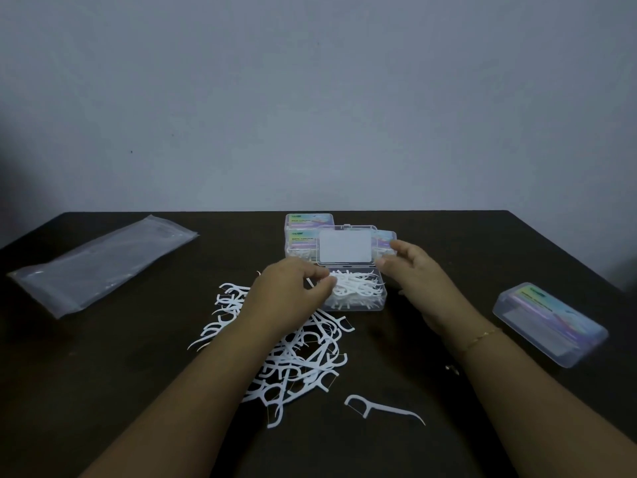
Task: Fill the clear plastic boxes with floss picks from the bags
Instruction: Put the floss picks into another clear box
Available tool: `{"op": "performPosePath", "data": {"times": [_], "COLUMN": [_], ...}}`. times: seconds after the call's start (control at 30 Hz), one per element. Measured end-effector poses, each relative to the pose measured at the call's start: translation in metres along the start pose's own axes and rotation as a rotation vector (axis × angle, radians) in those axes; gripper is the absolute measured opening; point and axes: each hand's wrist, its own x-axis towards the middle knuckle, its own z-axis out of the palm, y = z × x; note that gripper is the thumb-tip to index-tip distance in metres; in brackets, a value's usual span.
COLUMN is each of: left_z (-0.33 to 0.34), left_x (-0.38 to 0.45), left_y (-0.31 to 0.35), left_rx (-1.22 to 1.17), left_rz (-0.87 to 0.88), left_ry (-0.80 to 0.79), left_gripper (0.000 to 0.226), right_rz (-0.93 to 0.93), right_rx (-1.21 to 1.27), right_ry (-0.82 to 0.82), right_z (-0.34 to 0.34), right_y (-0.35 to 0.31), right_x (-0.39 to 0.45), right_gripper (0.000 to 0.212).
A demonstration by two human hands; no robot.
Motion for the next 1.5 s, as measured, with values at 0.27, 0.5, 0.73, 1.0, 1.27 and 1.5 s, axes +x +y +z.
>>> {"op": "performPosePath", "data": {"times": [0.27, 0.5, 0.73, 1.0, 1.27, 1.5], "left_z": [-0.005, -0.004, -0.014, -0.016, 0.002, 0.004], "left_x": [0.0, 0.0, 0.0, 0.003, 0.005, 0.006], "left_y": [-0.002, 0.002, -0.003, -0.02, -0.007, -0.007], "left_rx": [-0.044, -0.049, -0.14, -0.123, 0.003, 0.059], "left_rz": [-0.101, -0.093, -0.078, -0.161, -0.095, -0.071], "left_ry": [0.098, 0.071, 0.08, -0.202, -0.207, -0.185], "left_gripper": [0.027, 0.029, 0.029, 0.094, 0.104, 0.103], "right_rz": [0.074, -0.071, -0.094, -0.004, -0.105, -0.134], "right_rx": [-0.328, -0.608, -0.568, 0.063, 0.049, -0.114], "right_ry": [0.052, 0.014, -0.036, -0.117, -0.141, -0.207], "right_z": [-0.013, -0.01, -0.008, 0.001, -0.004, -0.008], "right_y": [-0.003, -0.005, -0.006, 0.001, 0.002, 0.001], "right_x": [0.001, -0.008, -0.009, -0.002, 0.0, -0.004], "right_gripper": [0.024, 0.026, 0.029, 0.067, 0.077, 0.032]}}
